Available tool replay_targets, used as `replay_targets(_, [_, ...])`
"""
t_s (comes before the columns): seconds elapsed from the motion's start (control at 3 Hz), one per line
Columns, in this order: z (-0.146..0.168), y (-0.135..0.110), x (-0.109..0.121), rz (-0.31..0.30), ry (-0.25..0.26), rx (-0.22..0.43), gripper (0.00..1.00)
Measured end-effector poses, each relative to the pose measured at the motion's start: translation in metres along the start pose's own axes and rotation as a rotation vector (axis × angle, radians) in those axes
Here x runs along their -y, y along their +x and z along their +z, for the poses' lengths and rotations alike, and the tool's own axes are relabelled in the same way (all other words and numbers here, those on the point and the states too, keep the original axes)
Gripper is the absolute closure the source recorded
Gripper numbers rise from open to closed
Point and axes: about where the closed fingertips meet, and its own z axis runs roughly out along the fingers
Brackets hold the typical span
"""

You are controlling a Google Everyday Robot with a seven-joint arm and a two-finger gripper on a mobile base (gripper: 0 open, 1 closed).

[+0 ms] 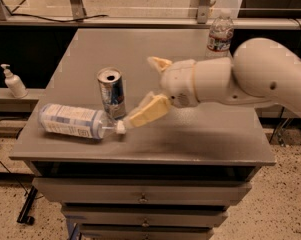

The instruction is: Move redbull can near blue plastic bottle

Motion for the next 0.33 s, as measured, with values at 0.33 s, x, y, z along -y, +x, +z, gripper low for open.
replay_targets(0.33, [-0.0704,0.0353,0.0147,0.08,0.167,-0.035,0.0])
